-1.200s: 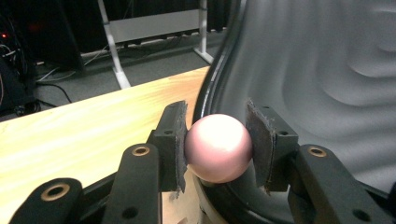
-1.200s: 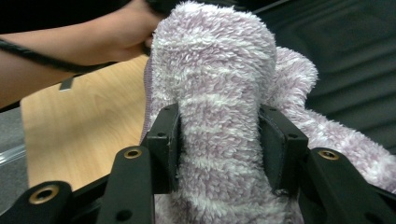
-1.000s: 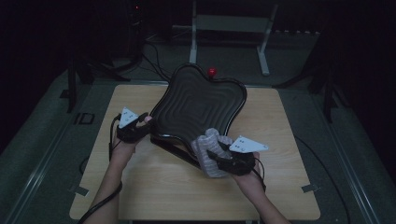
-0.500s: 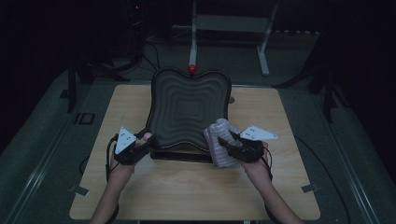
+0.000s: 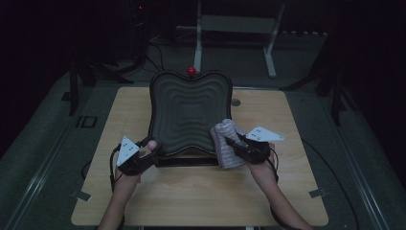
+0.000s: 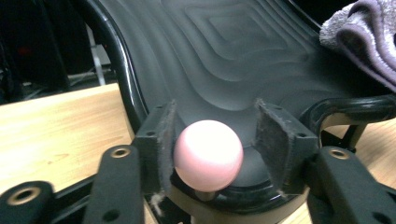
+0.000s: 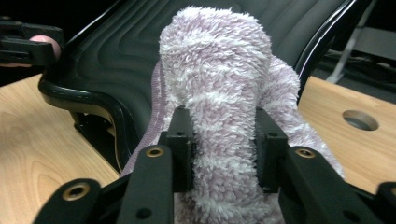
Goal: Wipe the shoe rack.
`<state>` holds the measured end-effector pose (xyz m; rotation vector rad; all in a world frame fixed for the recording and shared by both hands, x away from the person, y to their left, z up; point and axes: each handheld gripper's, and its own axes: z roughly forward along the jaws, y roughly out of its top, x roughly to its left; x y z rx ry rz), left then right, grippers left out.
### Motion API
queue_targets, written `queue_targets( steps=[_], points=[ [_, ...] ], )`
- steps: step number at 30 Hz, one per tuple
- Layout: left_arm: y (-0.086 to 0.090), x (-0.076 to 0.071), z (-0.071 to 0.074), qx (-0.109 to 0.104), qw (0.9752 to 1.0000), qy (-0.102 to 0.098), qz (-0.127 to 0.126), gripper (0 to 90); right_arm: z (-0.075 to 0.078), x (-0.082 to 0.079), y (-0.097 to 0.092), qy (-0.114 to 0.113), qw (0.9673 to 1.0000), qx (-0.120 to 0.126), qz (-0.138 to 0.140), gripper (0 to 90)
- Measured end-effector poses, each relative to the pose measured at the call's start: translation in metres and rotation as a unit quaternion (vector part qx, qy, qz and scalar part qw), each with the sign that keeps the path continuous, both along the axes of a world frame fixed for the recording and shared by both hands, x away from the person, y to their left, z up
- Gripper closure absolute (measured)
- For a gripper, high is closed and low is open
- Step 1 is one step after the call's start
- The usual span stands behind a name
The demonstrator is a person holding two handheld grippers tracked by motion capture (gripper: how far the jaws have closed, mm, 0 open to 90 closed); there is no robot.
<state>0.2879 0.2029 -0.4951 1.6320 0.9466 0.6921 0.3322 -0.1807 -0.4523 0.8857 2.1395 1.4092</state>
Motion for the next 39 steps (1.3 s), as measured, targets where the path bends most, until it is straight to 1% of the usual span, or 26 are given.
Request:
queue_targets(
  steps=[2,6,8,9,10,11,12,13,15,16,18,20,21,22,24,27,30,32,33,35,37,39],
  points=[
    [0.000,0.000,0.000,0.007,1.0000,-0.003,0.004,46.4,0.001,-0.001,0.000,-0.003,1.0000,-0.001,-0.002,69.8],
    [0.007,0.001,0.002,-0.006,0.9999,-0.009,0.009,44.8,0.004,-0.002,-0.008,0.004,0.9999,0.013,0.002,71.2],
    [0.011,0.000,0.003,-0.017,0.9997,-0.017,0.008,42.0,0.007,-0.004,-0.012,0.002,0.9999,0.011,-0.001,71.3],
    [0.012,-0.001,0.004,-0.019,0.9996,-0.021,0.007,39.4,0.008,-0.006,-0.015,0.002,0.9999,0.013,-0.001,71.3],
    [0.013,-0.002,0.004,-0.019,0.9995,-0.024,0.005,36.1,0.010,-0.007,-0.019,0.003,0.9998,0.019,-0.002,71.3],
    [0.014,-0.002,0.005,-0.024,0.9994,-0.027,0.002,33.5,0.012,-0.009,-0.024,0.003,0.9996,0.028,-0.003,71.3],
    [0.015,-0.003,0.005,-0.030,0.9991,-0.030,-0.007,31.0,0.013,-0.010,-0.027,-0.002,0.9996,0.029,-0.004,71.2],
    [0.016,-0.004,0.006,-0.028,0.9990,-0.031,-0.018,27.0,0.014,-0.011,-0.032,-0.010,0.9995,0.029,-0.010,71.2],
    [0.015,-0.006,0.007,-0.016,0.9990,-0.037,-0.020,25.4,0.017,-0.011,-0.044,-0.015,0.9991,0.033,-0.023,71.2],
    [0.014,-0.008,0.008,-0.011,0.9989,-0.039,-0.022,23.8,0.018,-0.009,-0.050,-0.017,0.9987,0.034,-0.034,71.1],
    [0.014,-0.009,0.008,-0.008,0.9989,-0.038,-0.027,21.8,0.018,-0.004,-0.064,-0.015,0.9978,0.040,-0.052,71.1],
    [0.015,-0.010,0.006,-0.005,0.9990,-0.033,-0.030,19.0,0.018,0.001,-0.077,-0.020,0.9962,0.043,-0.074,70.9],
    [0.016,-0.010,0.005,-0.006,0.9991,-0.030,-0.030,17.8,0.017,0.005,-0.085,-0.020,0.9951,0.044,-0.086,70.8],
    [0.017,-0.010,0.004,-0.006,0.9992,-0.029,-0.027,17.8,0.016,0.008,-0.089,-0.018,0.9945,0.045,-0.093,70.7],
    [0.019,-0.011,0.003,-0.013,0.9991,-0.029,-0.026,15.8,0.010,0.019,-0.100,-0.008,0.9927,0.043,-0.112,70.5],
    [0.022,-0.014,0.002,-0.013,0.9991,-0.031,-0.025,14.6,0.001,0.033,-0.109,0.005,0.9905,0.043,-0.130,70.2],
    [0.024,-0.019,-0.002,-0.008,0.9991,-0.029,-0.031,14.5,-0.009,0.046,-0.111,0.011,0.9898,0.039,-0.137,69.9],
    [0.025,-0.022,-0.004,-0.006,0.9990,-0.025,-0.037,14.3,-0.018,0.059,-0.111,0.018,0.9891,0.028,-0.144,69.8],
    [0.026,-0.024,-0.006,-0.004,0.9990,-0.025,-0.037,14.2,-0.021,0.063,-0.110,0.022,0.9888,0.028,-0.145,69.6],
    [0.028,-0.028,-0.010,-0.008,0.9988,-0.022,-0.042,14.0,-0.029,0.077,-0.110,0.030,0.9881,0.022,-0.149,69.4],
    [0.029,-0.030,-0.013,-0.010,0.9989,-0.021,-0.041,13.1,-0.035,0.086,-0.110,0.036,0.9873,0.019,-0.154,69.3],
    [0.029,-0.032,-0.017,-0.011,0.9988,-0.017,-0.044,11.6,-0.042,0.097,-0.108,0.049,0.9862,0.019,-0.157,69.2]
  ],
)
